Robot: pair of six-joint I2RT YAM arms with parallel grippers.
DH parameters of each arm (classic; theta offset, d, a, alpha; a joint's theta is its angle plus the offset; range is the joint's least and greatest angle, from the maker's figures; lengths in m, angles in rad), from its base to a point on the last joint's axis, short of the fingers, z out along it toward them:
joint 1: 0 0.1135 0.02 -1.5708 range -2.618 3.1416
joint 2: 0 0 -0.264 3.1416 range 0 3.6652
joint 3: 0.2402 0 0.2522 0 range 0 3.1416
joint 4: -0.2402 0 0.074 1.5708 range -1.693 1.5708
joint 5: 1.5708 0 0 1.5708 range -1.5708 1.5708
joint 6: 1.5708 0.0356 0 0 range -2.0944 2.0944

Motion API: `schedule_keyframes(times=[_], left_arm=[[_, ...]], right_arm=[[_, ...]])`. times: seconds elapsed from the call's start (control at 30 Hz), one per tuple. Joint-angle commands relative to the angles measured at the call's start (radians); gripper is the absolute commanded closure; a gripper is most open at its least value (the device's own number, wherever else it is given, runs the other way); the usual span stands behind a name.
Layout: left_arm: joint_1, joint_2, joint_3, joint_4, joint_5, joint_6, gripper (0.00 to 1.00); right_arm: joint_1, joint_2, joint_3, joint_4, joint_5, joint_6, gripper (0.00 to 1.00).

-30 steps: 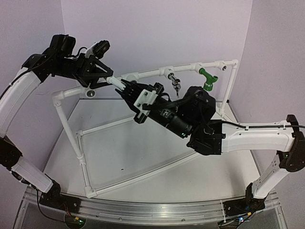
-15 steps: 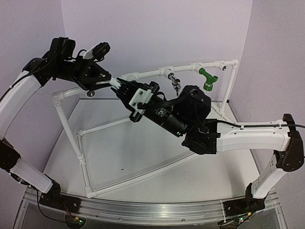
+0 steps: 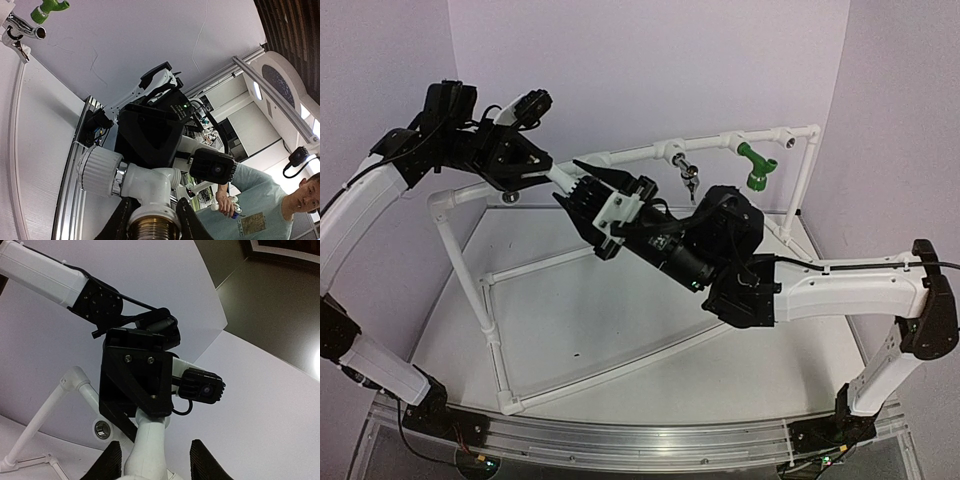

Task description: Install the water faucets

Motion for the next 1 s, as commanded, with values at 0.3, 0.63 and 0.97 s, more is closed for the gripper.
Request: schedule_keyframes(times=[0.3,0.63,0.97], left_arm=[[-0.002,-0.067,-0.040,0.185,0.069,-0.089,1.00],[-0.002,-0.069,-0.060,0.198,0.085,-0.109,1.00],[-0.003,-0.072,-0.076,0.197,0.082,-0.111,1.00]], right_arm=[[-0.003,-0.002,0.040,0.049,0.037,-0.038,0.58],[-0.003,0.048,0.095,0.049,-0.002,-0.078,0.56],[-0.008,0.070,0.124,0.048,-0.036,-0.103,0.58]])
